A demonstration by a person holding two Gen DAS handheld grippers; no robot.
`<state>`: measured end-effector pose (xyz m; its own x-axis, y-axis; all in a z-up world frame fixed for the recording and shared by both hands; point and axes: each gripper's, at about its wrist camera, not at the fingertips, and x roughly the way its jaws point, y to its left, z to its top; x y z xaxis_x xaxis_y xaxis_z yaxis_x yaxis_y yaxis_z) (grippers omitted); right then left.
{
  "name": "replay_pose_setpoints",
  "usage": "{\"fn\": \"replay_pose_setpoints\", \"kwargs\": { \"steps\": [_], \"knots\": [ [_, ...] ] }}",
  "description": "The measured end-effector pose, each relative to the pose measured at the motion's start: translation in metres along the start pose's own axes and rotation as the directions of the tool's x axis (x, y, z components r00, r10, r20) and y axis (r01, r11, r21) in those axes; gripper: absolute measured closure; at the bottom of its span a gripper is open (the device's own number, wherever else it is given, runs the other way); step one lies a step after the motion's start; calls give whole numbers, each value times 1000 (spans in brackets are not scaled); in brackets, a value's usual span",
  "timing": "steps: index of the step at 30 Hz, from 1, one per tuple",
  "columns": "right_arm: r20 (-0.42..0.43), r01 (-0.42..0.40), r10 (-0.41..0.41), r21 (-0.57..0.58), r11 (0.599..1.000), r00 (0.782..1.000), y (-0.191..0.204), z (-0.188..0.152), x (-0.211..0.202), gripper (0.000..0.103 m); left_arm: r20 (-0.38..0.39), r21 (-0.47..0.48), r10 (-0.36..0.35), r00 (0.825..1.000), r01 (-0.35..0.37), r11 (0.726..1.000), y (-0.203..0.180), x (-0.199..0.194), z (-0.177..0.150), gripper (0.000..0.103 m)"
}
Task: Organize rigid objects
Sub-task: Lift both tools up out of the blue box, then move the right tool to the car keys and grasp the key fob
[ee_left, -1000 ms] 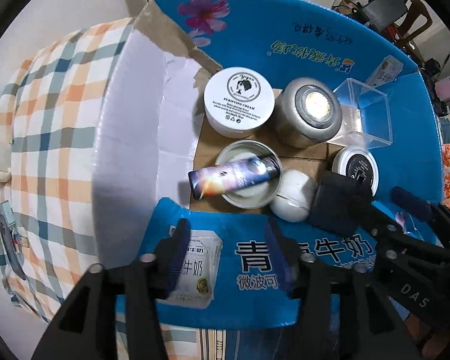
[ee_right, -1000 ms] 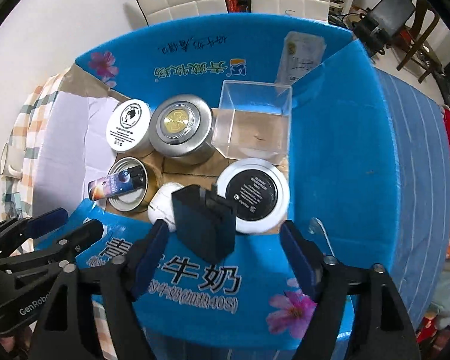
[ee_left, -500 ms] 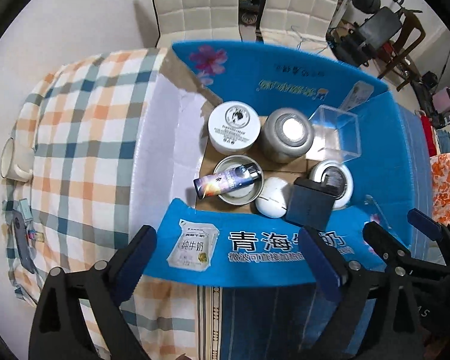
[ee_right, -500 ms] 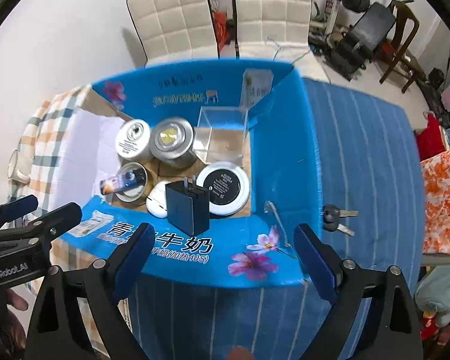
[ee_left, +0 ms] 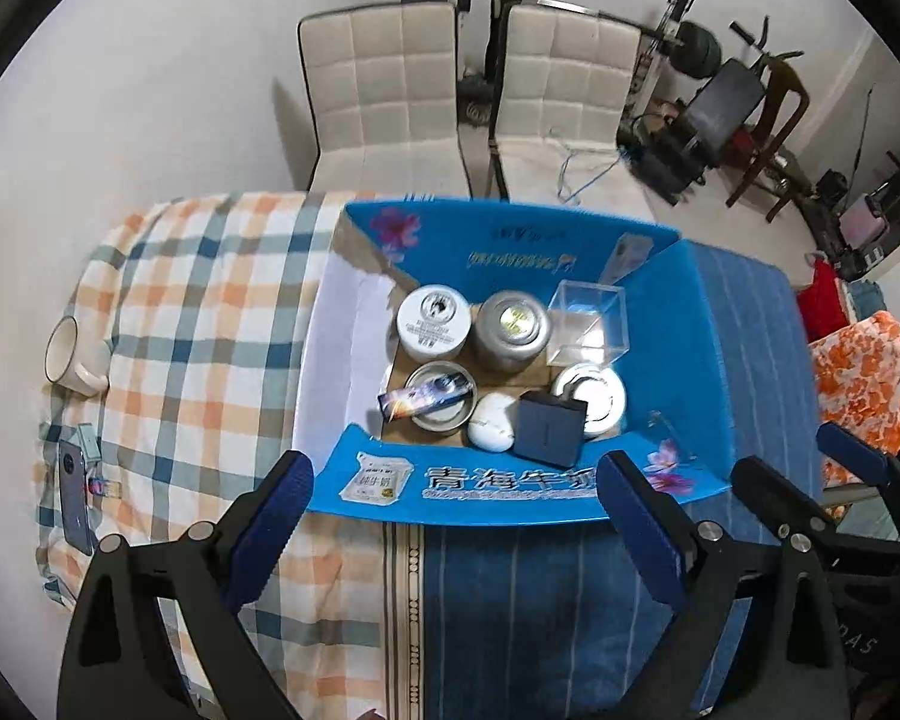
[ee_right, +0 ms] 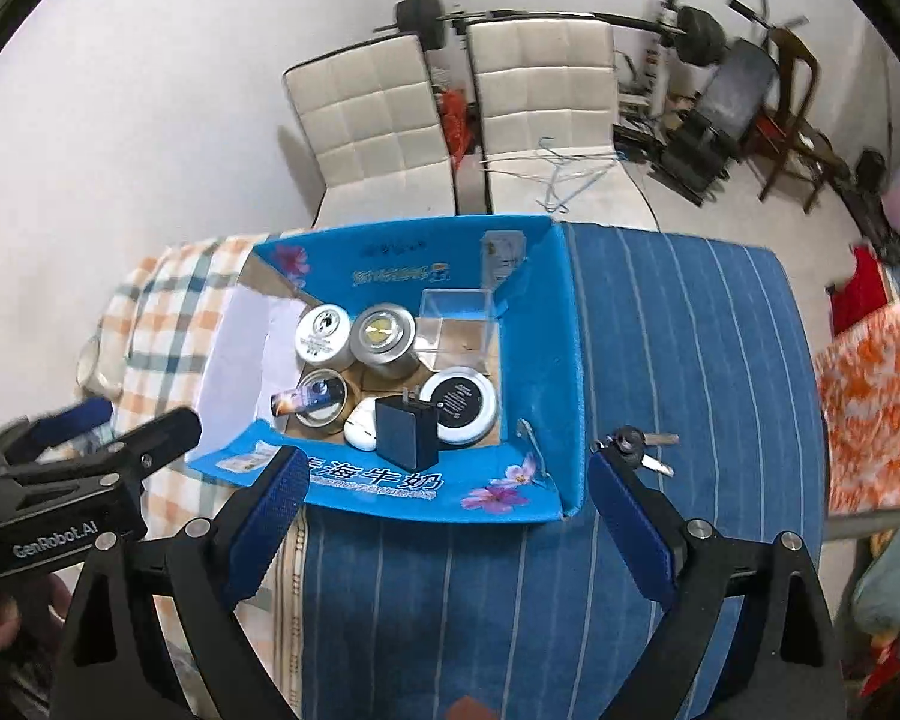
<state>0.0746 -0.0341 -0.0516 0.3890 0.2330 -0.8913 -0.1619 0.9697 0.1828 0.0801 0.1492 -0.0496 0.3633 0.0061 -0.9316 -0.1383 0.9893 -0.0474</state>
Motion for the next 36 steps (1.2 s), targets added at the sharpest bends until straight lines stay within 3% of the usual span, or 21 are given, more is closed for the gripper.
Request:
{"fn": "replay_pose_setpoints", "kwargs": {
  "steps": [5,11,18,22,24,25,26,27,31,32,33,36],
  "knots": [
    [6,73,-76,202,977,997,-72,0,4,7,-2,-31,-24,1000,24,999,-4,0,-3,6],
    [-119,130,-86,446,886,989,-170,-10,62,7,-37,-66,-72,997,69,995,-29,33,2,6],
    [-251,152,-27,491,858,968,-202,-17,160,7,-100,15,-42,994,43,999,-80,91,11,6],
    [-324,205,-52,458,865,945,-200,-16,211,7,-143,60,-12,990,21,998,-93,119,13,6],
    [-375,225,-44,456,861,926,-199,-22,234,13,-153,67,2,988,9,998,-96,127,13,6],
    [-368,241,-71,440,865,927,-196,-22,236,13,-157,68,7,988,4,998,-97,129,13,6],
    [-360,269,-115,412,871,926,-192,-22,235,21,-158,67,8,987,3,998,-96,131,13,6],
    [-373,323,-184,355,877,910,-186,-22,236,27,-160,69,11,987,0,998,-96,132,13,6],
    [-359,329,-210,311,892,909,-177,-27,234,33,-172,84,35,984,-21,996,-92,139,11,6],
    [-346,329,-219,302,894,912,-175,-28,228,55,-175,84,37,984,-22,996,-92,140,11,6],
    [-346,333,-226,291,897,911,-172,-28,222,100,-177,82,35,984,-21,996,-90,140,9,6],
    [-362,322,-210,284,903,908,-173,-36,216,103,-177,79,31,984,-18,997,-87,142,8,6]
  ]
}}
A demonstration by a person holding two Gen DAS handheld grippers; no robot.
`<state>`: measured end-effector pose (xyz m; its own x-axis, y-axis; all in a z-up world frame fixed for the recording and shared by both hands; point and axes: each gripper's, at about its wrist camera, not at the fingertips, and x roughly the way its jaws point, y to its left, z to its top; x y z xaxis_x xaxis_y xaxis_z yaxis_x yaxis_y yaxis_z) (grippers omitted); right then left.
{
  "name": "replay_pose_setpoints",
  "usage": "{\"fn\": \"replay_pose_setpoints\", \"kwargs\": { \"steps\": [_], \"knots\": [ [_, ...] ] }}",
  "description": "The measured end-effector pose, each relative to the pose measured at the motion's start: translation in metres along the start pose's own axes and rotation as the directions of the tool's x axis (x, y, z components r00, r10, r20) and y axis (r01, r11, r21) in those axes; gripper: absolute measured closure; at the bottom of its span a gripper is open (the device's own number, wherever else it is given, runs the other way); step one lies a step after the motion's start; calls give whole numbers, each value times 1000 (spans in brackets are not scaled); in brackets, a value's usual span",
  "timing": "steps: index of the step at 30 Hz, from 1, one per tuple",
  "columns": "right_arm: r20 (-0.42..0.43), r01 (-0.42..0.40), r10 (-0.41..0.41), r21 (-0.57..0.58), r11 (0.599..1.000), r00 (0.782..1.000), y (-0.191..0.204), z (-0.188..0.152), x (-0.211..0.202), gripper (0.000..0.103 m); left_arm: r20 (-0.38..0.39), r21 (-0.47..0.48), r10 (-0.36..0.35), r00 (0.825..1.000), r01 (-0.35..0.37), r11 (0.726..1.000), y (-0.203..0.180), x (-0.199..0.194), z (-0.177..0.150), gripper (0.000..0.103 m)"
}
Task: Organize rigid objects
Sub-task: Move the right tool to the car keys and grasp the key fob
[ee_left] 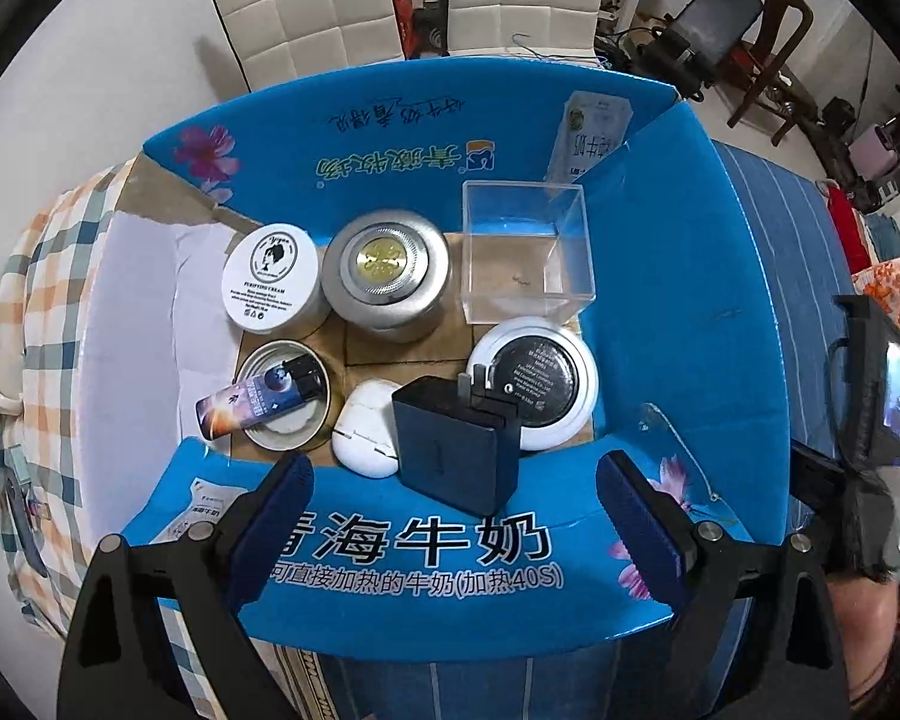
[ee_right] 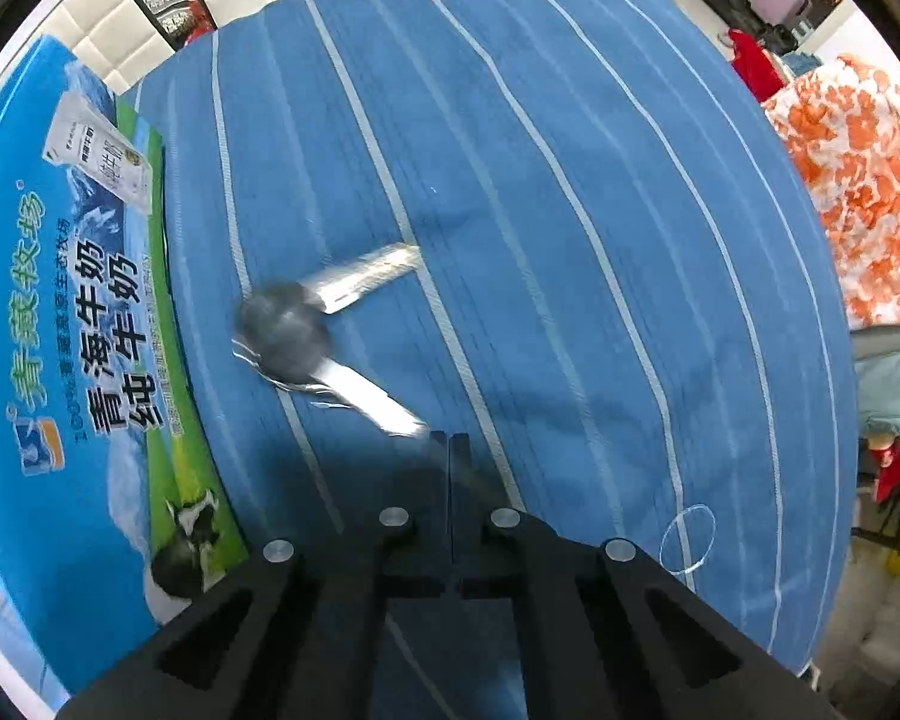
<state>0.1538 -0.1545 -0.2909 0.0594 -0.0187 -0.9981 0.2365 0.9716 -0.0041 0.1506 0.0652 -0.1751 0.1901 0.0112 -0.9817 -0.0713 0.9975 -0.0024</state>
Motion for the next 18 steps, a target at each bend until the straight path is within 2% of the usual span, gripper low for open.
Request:
{"fn": "replay_pose_setpoints", "kwargs": {
  "steps": [4,8,10,11,12,14,18],
  "knots": [
    [20,-28,28,9,1000,999,-12,-12,-6,103,-3,-18,-19,1000,19,1000,5,2,-5,6],
    [16,-182,182,-7,983,983,-13,-9,-18,101,-11,-17,-29,1000,29,999,5,3,-9,6],
    [31,-225,225,-21,974,974,-7,1,-22,86,-5,-27,-39,999,39,999,8,0,-10,6],
    [35,-235,235,-25,972,971,-2,7,-22,63,-4,-37,-47,999,47,998,9,-2,-10,6],
    [39,-250,252,-32,968,967,2,14,-22,30,-1,-51,-57,998,57,997,10,-4,-10,6],
    [51,-231,232,-28,973,971,4,26,-22,25,11,-73,-67,998,67,995,11,-7,-5,6],
    [37,-235,235,-21,972,971,15,45,-20,25,41,-83,-60,997,63,995,6,-11,11,6]
  ]
}}
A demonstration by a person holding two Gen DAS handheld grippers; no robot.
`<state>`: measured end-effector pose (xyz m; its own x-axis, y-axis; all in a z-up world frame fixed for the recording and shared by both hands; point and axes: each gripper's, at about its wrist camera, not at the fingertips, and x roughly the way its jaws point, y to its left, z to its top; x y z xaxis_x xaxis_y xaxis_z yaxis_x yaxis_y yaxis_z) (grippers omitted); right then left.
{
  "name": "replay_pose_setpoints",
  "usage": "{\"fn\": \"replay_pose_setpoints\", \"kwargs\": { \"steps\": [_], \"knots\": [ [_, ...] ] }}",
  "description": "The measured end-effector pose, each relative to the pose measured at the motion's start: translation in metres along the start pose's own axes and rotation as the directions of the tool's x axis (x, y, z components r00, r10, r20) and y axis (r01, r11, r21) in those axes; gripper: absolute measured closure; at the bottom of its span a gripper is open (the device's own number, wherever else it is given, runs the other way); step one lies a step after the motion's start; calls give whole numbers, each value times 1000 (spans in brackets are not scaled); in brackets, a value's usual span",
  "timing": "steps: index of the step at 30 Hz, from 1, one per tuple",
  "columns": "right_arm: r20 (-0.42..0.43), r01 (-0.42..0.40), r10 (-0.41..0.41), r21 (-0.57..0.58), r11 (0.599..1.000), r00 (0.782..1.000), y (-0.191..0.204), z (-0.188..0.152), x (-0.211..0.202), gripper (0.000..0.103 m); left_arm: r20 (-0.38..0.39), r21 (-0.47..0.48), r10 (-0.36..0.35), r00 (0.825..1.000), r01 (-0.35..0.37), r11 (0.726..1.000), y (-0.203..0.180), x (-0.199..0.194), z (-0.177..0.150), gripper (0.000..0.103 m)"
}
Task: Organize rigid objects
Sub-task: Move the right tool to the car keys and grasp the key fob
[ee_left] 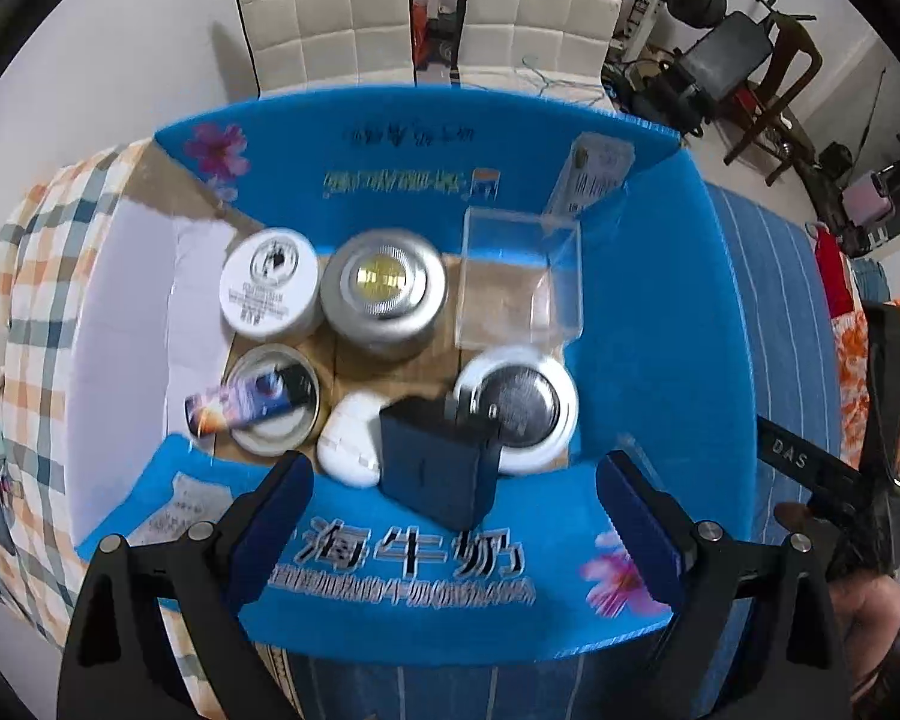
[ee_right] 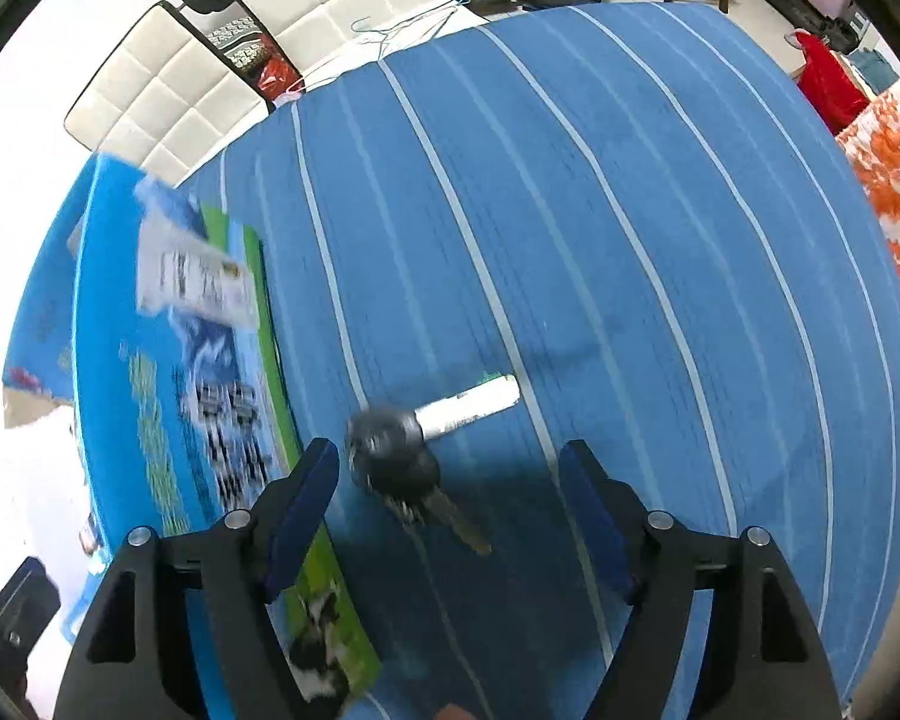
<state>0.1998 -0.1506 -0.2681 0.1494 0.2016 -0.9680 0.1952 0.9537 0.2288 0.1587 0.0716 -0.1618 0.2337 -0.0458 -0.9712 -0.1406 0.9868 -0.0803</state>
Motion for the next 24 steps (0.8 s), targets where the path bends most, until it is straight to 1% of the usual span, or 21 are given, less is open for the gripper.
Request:
{"fn": "replay_pose_setpoints", "kwargs": {
  "steps": [2,3,4,5,6,8,10,11,12,13,14,16,17,18,19,20,21,22,23,24],
  "knots": [
    [-21,23,-23,0,1000,1000,-7,2,8,25,8,-6,-8,1000,8,1000,-3,0,7,6],
    [-63,59,-60,-5,998,996,-6,3,18,25,12,-6,-11,1000,11,1000,-5,0,10,6],
    [-88,69,-68,3,998,994,-11,7,27,22,15,-4,-11,1000,11,1000,-7,1,12,6],
    [-63,72,-71,13,997,995,-12,6,27,22,18,0,-8,1000,8,1000,-9,1,13,6],
    [-61,100,-101,-9,995,993,-10,5,28,22,18,3,-6,1000,6,1000,-10,2,14,6],
    [-75,111,-111,-1,994,991,-11,4,28,25,14,7,-6,1000,6,1000,-12,4,15,6],
    [-89,115,-115,-4,993,989,-8,13,29,32,4,11,-1,1000,1,1000,-13,8,14,6],
    [-99,101,-101,-2,995,990,-9,14,28,44,-3,11,0,1000,0,1000,-13,10,13,6],
    [-108,84,-84,-3,996,991,-10,18,26,60,-11,8,-2,1000,2,1000,-13,13,12,6],
    [-119,81,-82,-8,997,990,-11,16,23,66,-20,7,-6,1000,7,1000,-14,15,10,6],
    [-124,106,-107,-20,994,987,-11,13,19,72,-29,7,-11,1000,11,1000,-15,17,9,6],
    [-109,170,-174,-49,984,979,-21,7,9,73,-35,8,-15,999,16,1000,-17,19,6,6],
    [-103,196,-199,-43,980,975,-26,4,6,72,-38,7,-18,999,18,1000,-17,19,5,6],
    [-103,195,-196,-25,980,975,-32,3,2,72,-44,3,-22,999,23,1000,-16,20,4,6],
    [-117,153,-151,12,988,982,-39,3,0,71,-46,1,-24,999,24,1000,-16,20,3,6],
    [-134,87,-79,57,995,988,-45,2,0,67,-47,-1,-25,999,25,1000,-15,20,2,6],
    [-146,47,-33,95,994,989,-51,2,-1,55,-47,-3,-27,999,27,1000,-14,19,2,6],
    [-140,14,3,125,992,990,-55,0,-2,49,-47,-7,-30,998,30,1000,-14,18,2,6],
    [-132,-2,20,135,991,991,-58,2,-2,29,-49,-16,-40,998,39,999,-13,18,2,6],
    [-127,-8,26,141,990,992,-59,2,0,19,-50,-24,-49,998,47,999,-12,18,3,6]
  ]
}}
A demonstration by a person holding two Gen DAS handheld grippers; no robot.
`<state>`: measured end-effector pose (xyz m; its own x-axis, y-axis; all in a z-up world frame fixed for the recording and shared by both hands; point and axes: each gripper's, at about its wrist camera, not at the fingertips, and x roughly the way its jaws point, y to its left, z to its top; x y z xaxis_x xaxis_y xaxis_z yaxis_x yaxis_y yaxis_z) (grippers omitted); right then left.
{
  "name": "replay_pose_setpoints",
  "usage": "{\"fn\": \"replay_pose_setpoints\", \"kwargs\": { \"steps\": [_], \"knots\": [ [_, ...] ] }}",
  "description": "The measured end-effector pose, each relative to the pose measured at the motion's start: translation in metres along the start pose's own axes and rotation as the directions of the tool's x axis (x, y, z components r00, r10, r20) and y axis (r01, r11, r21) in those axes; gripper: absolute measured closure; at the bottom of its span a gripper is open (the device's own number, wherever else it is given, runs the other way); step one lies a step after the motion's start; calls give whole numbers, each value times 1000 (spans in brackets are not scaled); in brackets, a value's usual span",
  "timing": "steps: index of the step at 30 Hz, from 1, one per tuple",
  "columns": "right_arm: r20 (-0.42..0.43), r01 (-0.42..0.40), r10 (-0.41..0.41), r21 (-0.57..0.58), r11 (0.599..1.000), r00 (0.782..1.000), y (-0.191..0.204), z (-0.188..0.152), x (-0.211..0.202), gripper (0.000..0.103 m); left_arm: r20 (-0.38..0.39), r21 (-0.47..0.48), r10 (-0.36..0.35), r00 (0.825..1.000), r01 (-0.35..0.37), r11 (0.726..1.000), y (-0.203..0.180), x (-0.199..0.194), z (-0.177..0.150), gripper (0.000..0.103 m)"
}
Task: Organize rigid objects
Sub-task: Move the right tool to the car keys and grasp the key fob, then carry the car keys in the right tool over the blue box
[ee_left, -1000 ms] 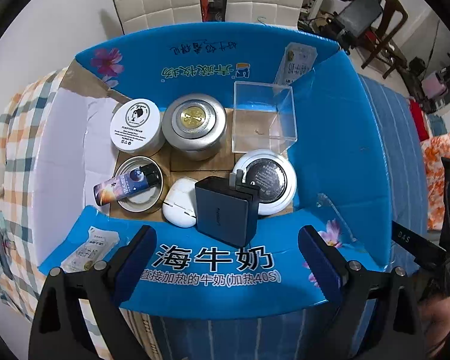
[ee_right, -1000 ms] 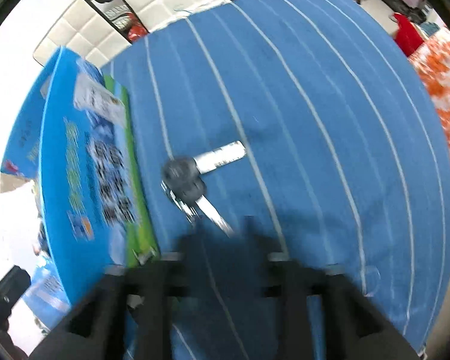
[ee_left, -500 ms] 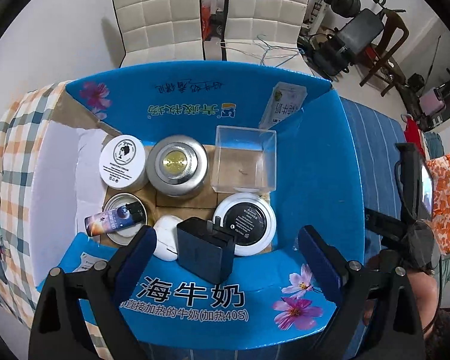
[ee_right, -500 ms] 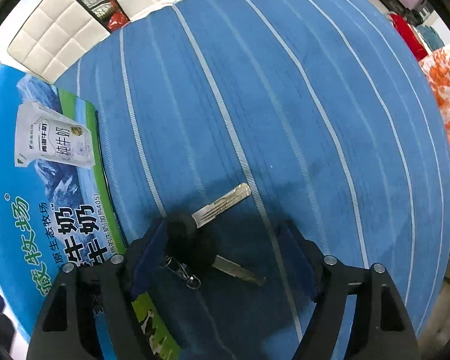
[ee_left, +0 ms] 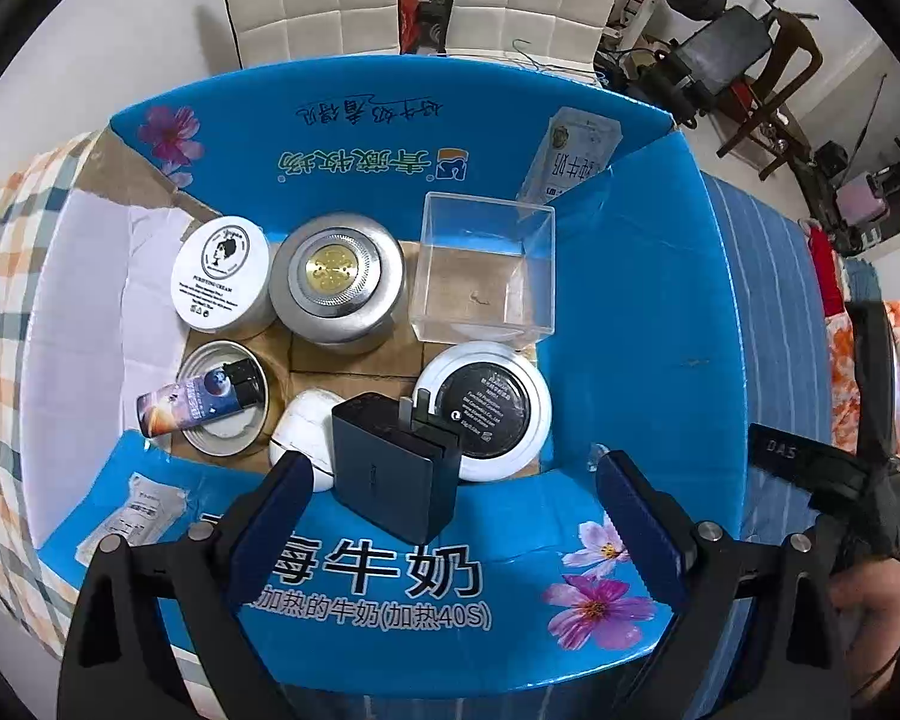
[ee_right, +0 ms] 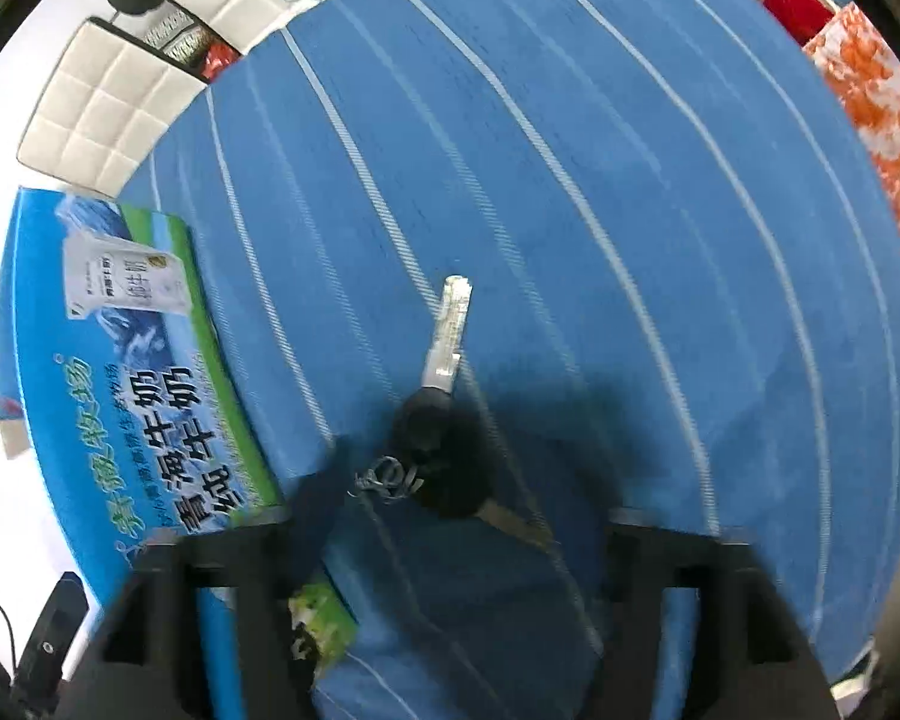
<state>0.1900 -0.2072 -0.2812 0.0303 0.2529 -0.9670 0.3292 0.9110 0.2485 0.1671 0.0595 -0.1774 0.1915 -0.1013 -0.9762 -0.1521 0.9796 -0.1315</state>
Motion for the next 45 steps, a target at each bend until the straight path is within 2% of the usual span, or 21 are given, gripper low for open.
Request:
{"fn": "replay_pose_setpoints", "kwargs": {
  "steps": [2,3,4,5,6,7,8,9,11,13,16,20,25,28,33,36,39,42,45],
  "knots": [
    [-31,-1,2,19,1000,1000,1,-1,15,16,-1,-5,-8,1000,8,1000,0,-1,1,6],
    [-9,-3,3,7,1000,1000,5,-2,16,14,5,3,-2,1000,2,1000,-2,-3,2,6],
    [3,54,-54,-14,998,999,8,3,16,15,12,14,7,1000,-7,1000,-4,-5,2,6],
    [7,127,-127,-46,991,992,16,3,19,27,18,26,14,1000,-15,1000,-6,-7,2,6],
    [20,225,-224,-84,971,974,27,3,22,47,22,39,22,1000,-23,999,-8,-8,2,6],
    [69,265,-258,-140,954,964,40,-2,20,57,23,45,26,999,-27,999,-9,-8,3,6],
    [82,283,-273,-171,944,959,47,-6,19,72,24,52,30,999,-31,998,-10,-8,3,6],
    [91,305,-292,-190,933,952,52,-9,20,72,24,57,34,999,-36,998,-12,-8,2,6],
    [100,287,-273,-163,944,957,47,-13,16,73,27,63,40,999,-42,997,-13,-8,0,6],
    [143,306,-287,-140,942,947,18,-24,2,73,25,69,42,999,-44,997,-14,-9,-3,6],
    [203,311,-280,-141,940,938,6,-39,-21,73,27,79,50,998,-52,995,-13,-11,-9,6],
    [278,289,-236,-167,943,931,15,-64,-58,73,27,89,61,998,-63,994,-8,-14,-18,6],
    [353,209,-128,-203,957,927,35,-95,-106,73,39,75,46,998,-49,996,1,-29,-22,6],
    [393,160,-55,-241,957,918,50,-100,-146,73,69,60,27,997,-32,998,9,-52,-23,6],
    [406,65,90,-353,934,910,108,-119,-186,73,141,19,2,990,-5,1000,31,-97,-20,6],
    [368,-1,162,-401,916,915,136,-129,-186,73,171,-7,-17,985,19,1000,44,-120,-17,6],
    [324,-39,198,-436,899,925,160,-133,-173,73,206,-16,0,978,4,1000,52,-134,-16,6],
    [283,-39,185,-452,891,941,177,-130,-146,73,224,-26,27,974,-22,999,60,-136,-15,6],
    [250,8,120,-458,889,961,184,-123,-101,73,214,-28,57,975,-52,998,65,-125,-16,6]
  ]
}}
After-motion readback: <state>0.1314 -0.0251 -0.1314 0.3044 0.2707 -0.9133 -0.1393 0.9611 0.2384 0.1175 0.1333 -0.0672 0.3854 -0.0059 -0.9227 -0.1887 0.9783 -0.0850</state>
